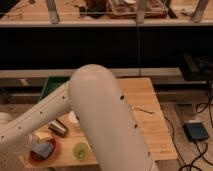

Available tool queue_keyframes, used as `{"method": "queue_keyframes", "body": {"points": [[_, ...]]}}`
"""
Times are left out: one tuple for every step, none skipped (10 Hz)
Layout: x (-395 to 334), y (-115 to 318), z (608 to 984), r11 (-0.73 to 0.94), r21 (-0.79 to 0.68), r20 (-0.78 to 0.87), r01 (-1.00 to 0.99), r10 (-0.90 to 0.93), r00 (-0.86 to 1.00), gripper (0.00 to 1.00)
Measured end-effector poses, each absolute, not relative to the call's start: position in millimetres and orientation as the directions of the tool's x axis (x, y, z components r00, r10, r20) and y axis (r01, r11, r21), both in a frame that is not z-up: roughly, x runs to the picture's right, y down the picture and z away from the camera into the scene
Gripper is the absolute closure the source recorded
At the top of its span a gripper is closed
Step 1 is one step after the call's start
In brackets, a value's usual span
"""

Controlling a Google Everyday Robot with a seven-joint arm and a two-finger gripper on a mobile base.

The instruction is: Wipe table surface with sponge

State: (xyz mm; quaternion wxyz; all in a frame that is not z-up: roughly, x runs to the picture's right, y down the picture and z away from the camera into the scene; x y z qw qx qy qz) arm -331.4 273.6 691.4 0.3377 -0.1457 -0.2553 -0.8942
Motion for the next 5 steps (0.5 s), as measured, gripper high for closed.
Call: {"method": "queue_keyframes", "body": {"points": [[-331.6,271.3,698.4,-0.632,0.358,0.44,0.688,-0.535,-0.721,0.2],[-332.0,270.1,700.0,-0.632,0.352,0.444,0.69,-0.536,-0.718,0.2],[-332.4,271.8,698.4,-0.632,0.353,0.448,0.69,-0.533,-0.718,0.2],[-332.0,271.5,698.6,-0.631,0.352,0.449,0.691,-0.534,-0.716,0.2],[-331.2,271.2,699.1,-0.63,0.351,0.45,0.693,-0.535,-0.715,0.2]]}}
